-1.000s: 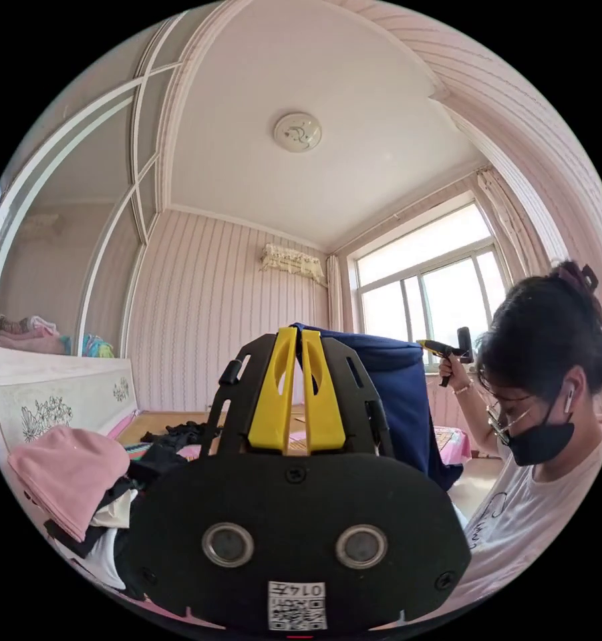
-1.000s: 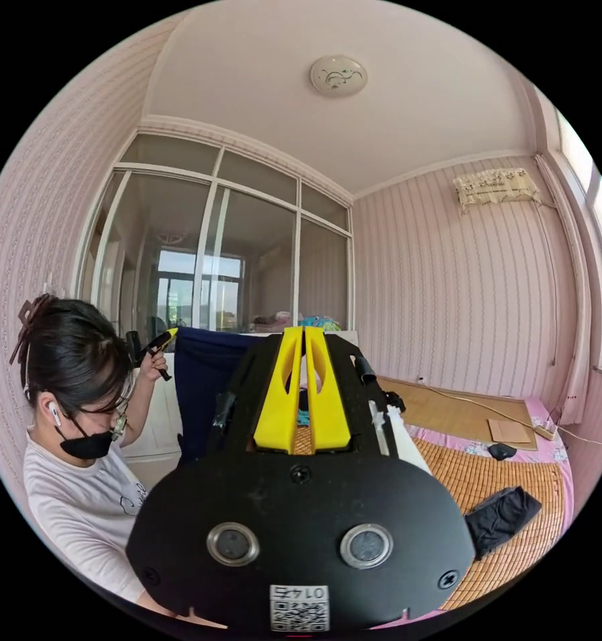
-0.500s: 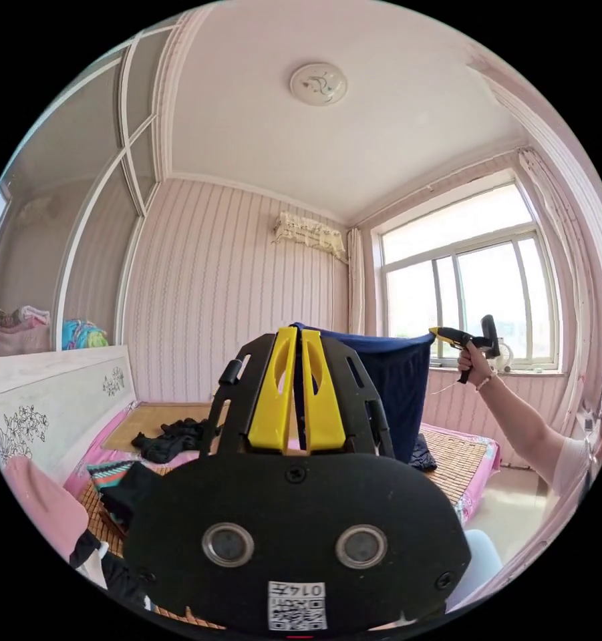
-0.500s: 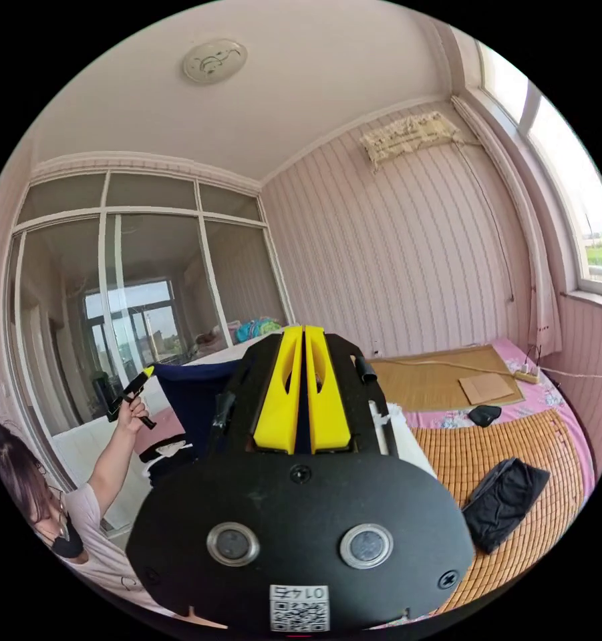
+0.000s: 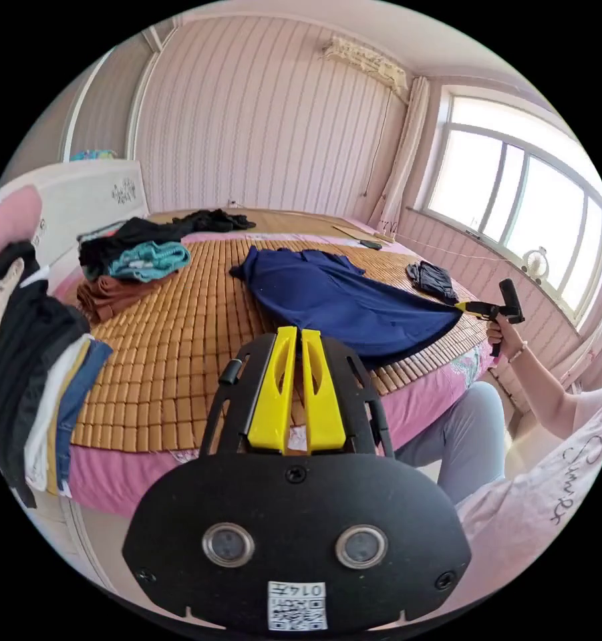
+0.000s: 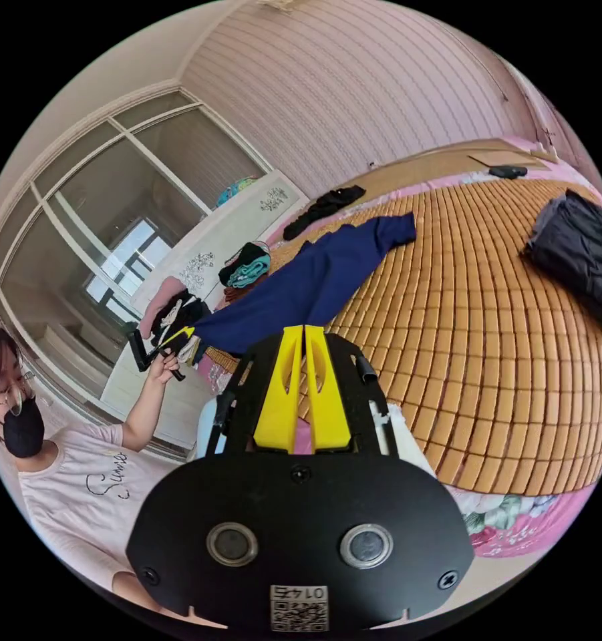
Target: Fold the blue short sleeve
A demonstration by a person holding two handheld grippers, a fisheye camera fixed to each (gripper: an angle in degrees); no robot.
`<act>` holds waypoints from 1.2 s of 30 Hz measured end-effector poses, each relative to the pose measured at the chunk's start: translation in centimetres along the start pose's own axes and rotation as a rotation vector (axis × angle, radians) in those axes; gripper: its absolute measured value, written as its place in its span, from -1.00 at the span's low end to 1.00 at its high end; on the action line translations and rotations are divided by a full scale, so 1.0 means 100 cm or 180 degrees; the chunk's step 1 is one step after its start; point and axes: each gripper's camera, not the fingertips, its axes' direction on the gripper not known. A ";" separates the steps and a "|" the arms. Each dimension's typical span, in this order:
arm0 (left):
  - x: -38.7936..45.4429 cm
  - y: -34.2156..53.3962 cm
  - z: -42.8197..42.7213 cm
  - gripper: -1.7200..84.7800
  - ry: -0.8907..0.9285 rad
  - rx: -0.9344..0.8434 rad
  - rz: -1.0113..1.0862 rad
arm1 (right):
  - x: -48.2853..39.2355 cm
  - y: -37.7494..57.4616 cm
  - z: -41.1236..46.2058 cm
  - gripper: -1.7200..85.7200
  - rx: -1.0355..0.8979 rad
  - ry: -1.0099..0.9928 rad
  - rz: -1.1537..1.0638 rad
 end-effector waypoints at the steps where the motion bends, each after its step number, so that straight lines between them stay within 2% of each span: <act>1: -0.008 0.021 0.018 -0.98 0.0106 -0.0113 -0.0130 | 0.017 0.017 0.013 -0.96 -0.0092 0.0023 0.0151; 7: -0.042 0.092 0.050 -0.98 0.0401 -0.0336 -0.0673 | 0.051 0.066 0.018 -0.96 -0.0093 0.0043 0.0583; 17: -0.066 0.184 0.026 -0.98 0.0701 -0.0330 -0.1007 | 0.042 0.073 -0.002 -0.96 -0.0251 0.0107 0.0524; 20: -0.073 0.185 0.013 -0.98 0.0857 -0.0202 -0.1058 | 0.040 0.070 -0.009 -0.96 -0.0131 -0.0093 0.0571; 22: -0.077 0.177 0.000 -0.98 0.0961 -0.0036 -0.1045 | 0.038 0.059 -0.021 -0.96 0.0124 -0.0482 0.0578; 25: -0.082 0.165 -0.013 -0.98 0.0997 0.0098 -0.0955 | 0.033 0.043 -0.027 -0.96 0.0176 -0.0510 0.0552; 31: -0.101 0.202 0.040 -0.98 0.0960 -0.0594 -0.1040 | 0.058 0.045 0.019 -0.96 -0.0437 -0.0103 0.0802; 36: -0.090 0.240 0.057 -0.97 0.0548 -0.1106 -0.0803 | 0.054 0.052 0.043 -0.96 -0.0750 0.0492 0.0806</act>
